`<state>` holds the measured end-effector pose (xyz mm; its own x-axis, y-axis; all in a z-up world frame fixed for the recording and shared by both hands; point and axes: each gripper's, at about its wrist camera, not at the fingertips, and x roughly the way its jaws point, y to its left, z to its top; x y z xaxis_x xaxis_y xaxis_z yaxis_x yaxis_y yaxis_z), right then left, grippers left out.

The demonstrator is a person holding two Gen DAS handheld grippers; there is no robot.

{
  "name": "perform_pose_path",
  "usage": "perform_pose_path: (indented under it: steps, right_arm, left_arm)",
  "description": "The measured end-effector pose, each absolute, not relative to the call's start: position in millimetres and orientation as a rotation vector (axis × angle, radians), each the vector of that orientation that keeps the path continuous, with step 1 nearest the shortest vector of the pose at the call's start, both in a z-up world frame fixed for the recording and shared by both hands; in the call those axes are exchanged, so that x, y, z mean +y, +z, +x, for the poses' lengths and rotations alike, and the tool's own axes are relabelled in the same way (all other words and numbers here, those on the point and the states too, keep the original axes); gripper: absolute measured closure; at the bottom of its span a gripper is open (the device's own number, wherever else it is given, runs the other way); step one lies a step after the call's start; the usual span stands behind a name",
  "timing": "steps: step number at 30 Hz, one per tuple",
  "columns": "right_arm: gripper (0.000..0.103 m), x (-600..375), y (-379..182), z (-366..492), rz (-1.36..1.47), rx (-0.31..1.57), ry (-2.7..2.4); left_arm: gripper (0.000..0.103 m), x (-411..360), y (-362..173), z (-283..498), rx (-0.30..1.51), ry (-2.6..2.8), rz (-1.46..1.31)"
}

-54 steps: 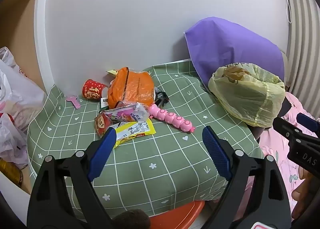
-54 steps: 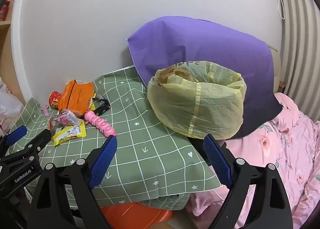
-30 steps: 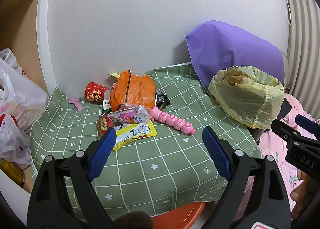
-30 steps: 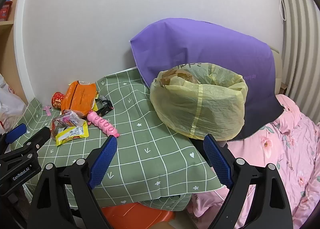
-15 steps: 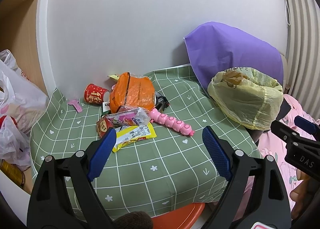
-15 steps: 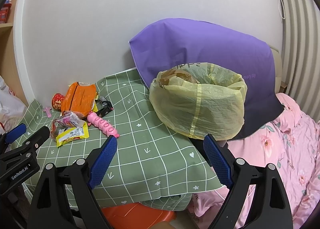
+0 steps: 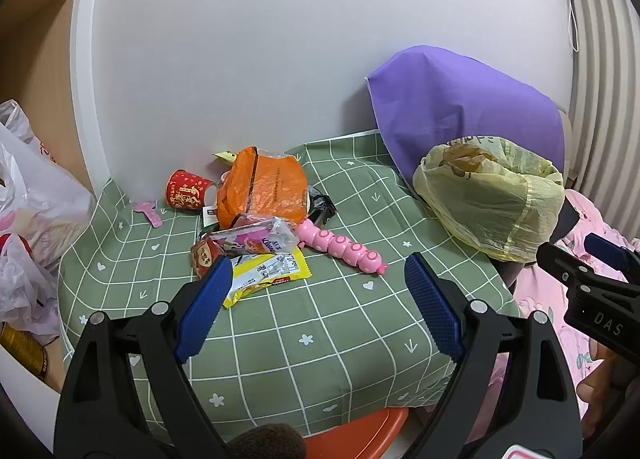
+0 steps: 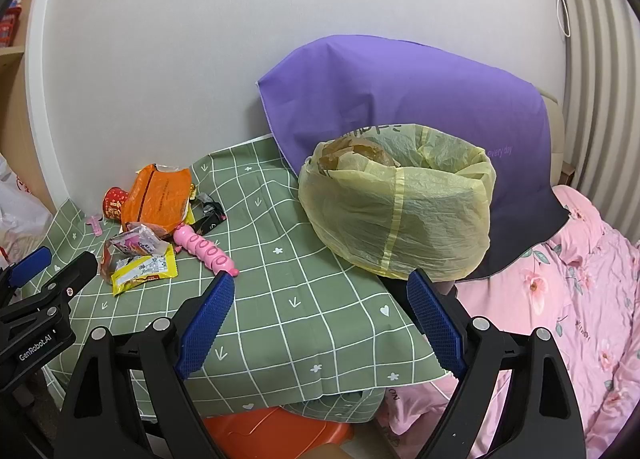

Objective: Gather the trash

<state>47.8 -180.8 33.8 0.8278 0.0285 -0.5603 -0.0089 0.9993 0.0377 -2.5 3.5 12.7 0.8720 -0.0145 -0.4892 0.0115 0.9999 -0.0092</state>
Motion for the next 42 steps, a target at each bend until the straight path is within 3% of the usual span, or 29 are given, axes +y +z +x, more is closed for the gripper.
perform_pose_path:
  steps: [42]
  right_arm:
    - [0.018, -186.8, 32.5, 44.9, 0.044, 0.586, 0.005]
  left_arm:
    - [0.019, 3.0, 12.7, -4.1, 0.501, -0.03, -0.018]
